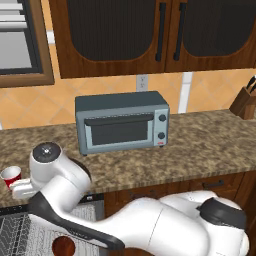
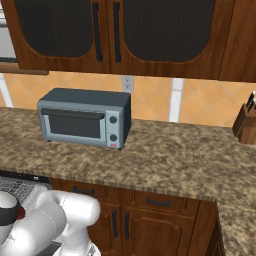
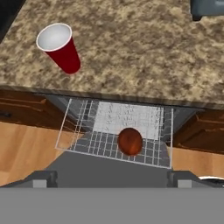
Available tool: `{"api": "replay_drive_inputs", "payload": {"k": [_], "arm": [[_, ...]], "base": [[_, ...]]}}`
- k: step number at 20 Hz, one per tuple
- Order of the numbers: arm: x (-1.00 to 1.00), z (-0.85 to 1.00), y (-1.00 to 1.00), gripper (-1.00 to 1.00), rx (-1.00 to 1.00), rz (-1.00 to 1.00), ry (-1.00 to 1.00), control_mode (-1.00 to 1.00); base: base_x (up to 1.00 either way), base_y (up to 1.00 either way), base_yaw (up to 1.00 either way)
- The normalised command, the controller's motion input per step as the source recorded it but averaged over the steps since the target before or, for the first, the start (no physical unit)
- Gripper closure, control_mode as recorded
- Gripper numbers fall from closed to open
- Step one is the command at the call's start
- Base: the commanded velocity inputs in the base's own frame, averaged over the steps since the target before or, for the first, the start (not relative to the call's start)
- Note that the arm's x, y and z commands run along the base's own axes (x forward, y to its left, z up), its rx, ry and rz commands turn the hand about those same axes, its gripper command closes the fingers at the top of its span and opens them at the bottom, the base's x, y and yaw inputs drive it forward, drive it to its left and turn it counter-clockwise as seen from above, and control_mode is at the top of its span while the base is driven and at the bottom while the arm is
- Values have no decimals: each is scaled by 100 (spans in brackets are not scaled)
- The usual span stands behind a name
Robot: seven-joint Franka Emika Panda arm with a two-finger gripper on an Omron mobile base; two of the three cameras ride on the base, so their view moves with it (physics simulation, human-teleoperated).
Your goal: Pick up the cup and bowl from the counter, place them in the dishwasher, and close the dishwasher door.
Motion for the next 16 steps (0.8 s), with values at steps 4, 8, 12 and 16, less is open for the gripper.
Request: {"api": "replay_drive_inputs", "payload": {"k": [4, 8, 12, 16], "arm": [[52, -7, 26, -100, 0, 8, 0, -100], [36, -13, 51, -100, 0, 11, 0, -100], [33, -11, 54, -100, 0, 5, 0, -100], [46, -12, 19, -100, 0, 0, -3, -100]], "base": [[0, 0, 0], [0, 0, 0], [0, 0, 0], [0, 0, 0]]}}
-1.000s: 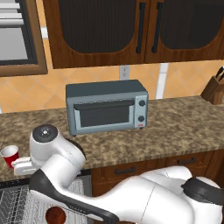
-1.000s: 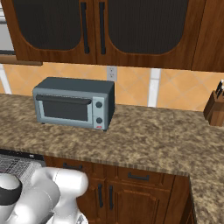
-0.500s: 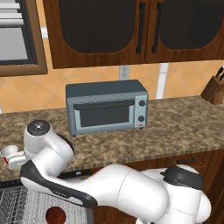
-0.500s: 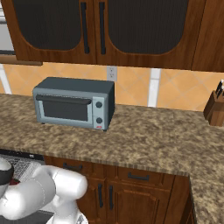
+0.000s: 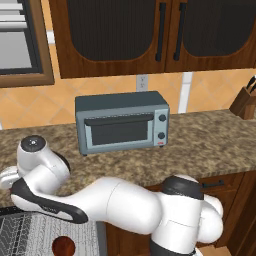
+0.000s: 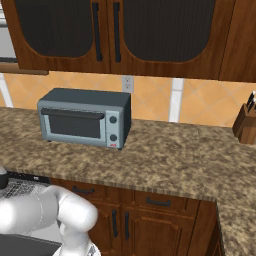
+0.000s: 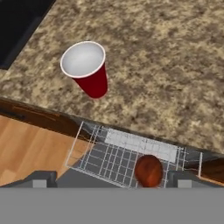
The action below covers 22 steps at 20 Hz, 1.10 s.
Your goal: Pick up the cup and bowl from the counter, place them in the dishwasher, and close the dishwasher door.
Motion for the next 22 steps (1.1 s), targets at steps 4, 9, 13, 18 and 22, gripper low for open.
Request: {"api": "replay_drive_inputs", "payload": {"k": [4, 9, 13, 18, 22], "arm": [[55, -10, 13, -100, 0, 0, 0, -100], [46, -21, 22, -100, 0, 0, -3, -100], [15, -14, 40, -100, 0, 0, -3, -100], [13, -3, 21, -100, 0, 0, -1, -100], [30, -2, 0, -100, 0, -1, 0, -100]], "base": [[0, 0, 0], [0, 0, 0], [0, 0, 0], [0, 0, 0], [0, 0, 0]]}}
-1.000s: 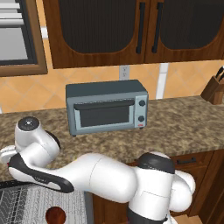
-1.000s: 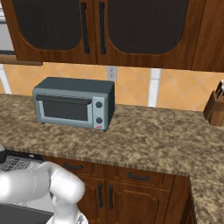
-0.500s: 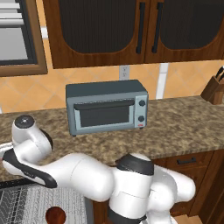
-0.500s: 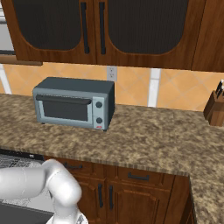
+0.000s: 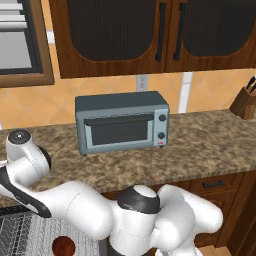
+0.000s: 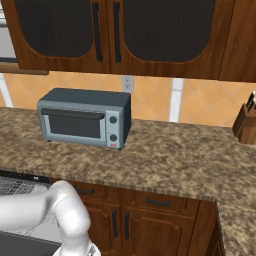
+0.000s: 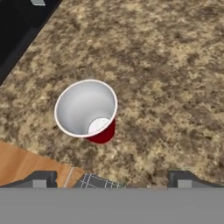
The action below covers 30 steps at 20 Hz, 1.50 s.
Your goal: Pick up the cup and bowl from the counter, place them in the dishwasher, and close the dishwasher door.
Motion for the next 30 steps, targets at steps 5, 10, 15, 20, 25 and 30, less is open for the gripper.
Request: {"api": "replay_drive_inputs", "payload": {"k": [5, 10, 15, 20, 25, 30], "arm": [[33, -22, 2, -100, 0, -2, 0, -100], [36, -23, 14, -100, 0, -3, 0, -100], [43, -11, 34, -100, 0, -6, 0, -100], [30, -12, 22, -100, 0, -7, 0, -100], [15, -11, 8, -100, 0, -7, 0, -100], [-25, -18, 0, -100, 0, -9, 0, -100]], "base": [[0, 0, 0], [0, 0, 0], [0, 0, 0], [0, 0, 0], [0, 0, 0], [0, 0, 0]]}}
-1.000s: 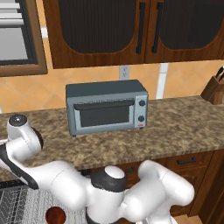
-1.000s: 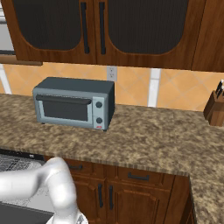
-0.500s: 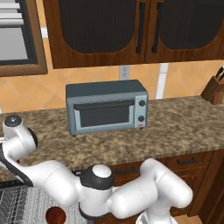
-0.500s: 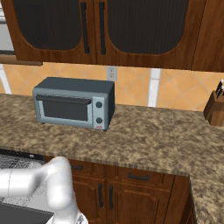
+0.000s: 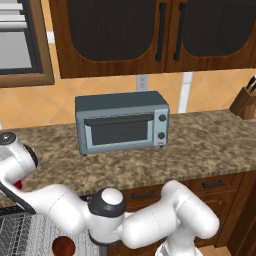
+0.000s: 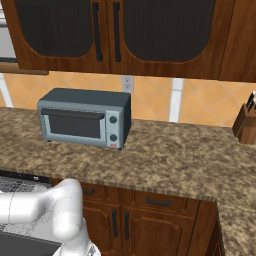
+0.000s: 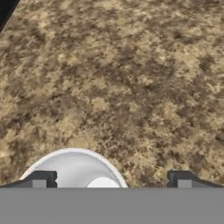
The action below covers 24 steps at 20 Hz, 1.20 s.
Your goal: Pick up the cup and bowl from the counter, place them in the dishwasher, and close the dishwasher door.
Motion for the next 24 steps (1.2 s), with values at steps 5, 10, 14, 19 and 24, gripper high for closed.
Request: {"api": "replay_drive_inputs", "payload": {"k": [5, 10, 14, 19, 24], "arm": [[-59, -25, -4, 100, 0, -10, 0, -100], [-39, -50, -6, 100, 0, -9, 1, -100], [-5, -1, -16, 100, 1, -9, 0, -100], [-85, 75, -42, 100, 3, -22, 3, -100], [-100, 28, -48, 100, 11, -14, 32, -100]], "base": [[0, 0, 0], [0, 0, 0], [0, 0, 0], [0, 0, 0], [0, 0, 0]]}}
